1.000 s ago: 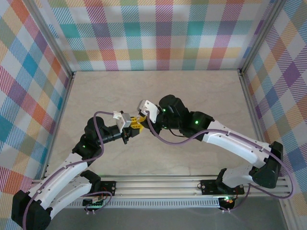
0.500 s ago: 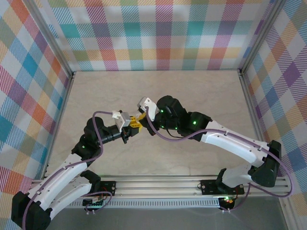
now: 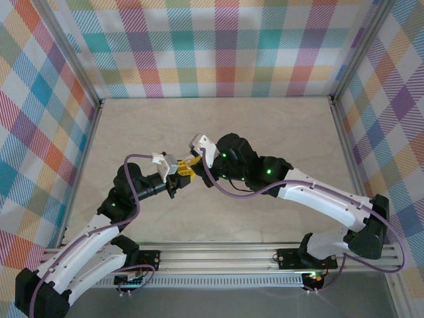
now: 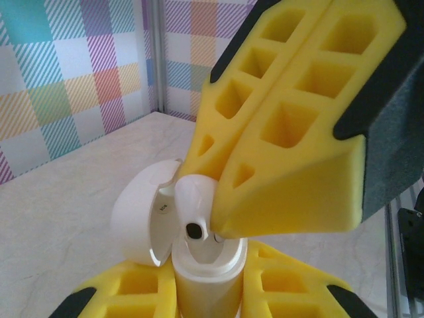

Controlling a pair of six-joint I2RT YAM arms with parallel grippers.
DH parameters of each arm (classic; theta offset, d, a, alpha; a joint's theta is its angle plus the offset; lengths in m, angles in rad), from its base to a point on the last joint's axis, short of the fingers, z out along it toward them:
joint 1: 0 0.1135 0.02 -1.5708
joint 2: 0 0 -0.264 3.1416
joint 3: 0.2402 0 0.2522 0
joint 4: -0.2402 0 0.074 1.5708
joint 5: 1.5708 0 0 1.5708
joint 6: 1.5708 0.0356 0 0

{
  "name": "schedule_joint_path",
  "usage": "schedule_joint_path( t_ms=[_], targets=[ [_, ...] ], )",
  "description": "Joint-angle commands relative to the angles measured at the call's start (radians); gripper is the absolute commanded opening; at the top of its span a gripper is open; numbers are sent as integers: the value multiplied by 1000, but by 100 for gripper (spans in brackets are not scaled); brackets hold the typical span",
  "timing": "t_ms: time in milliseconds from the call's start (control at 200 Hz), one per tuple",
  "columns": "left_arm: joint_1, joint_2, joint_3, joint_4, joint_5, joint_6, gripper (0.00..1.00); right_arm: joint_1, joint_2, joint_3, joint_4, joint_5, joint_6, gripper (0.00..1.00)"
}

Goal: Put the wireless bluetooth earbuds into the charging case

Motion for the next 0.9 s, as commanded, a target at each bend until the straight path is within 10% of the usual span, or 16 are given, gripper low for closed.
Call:
schedule_joint_path(
  t_ms=[0,895],
  targets=[
    [-10,-40,10,139,4,-24,0,5,2,-30,-19,34,-37,0],
    [-10,-3,22,168,-1,-11,0,5,30,-26,25,48,-148,12]
  ],
)
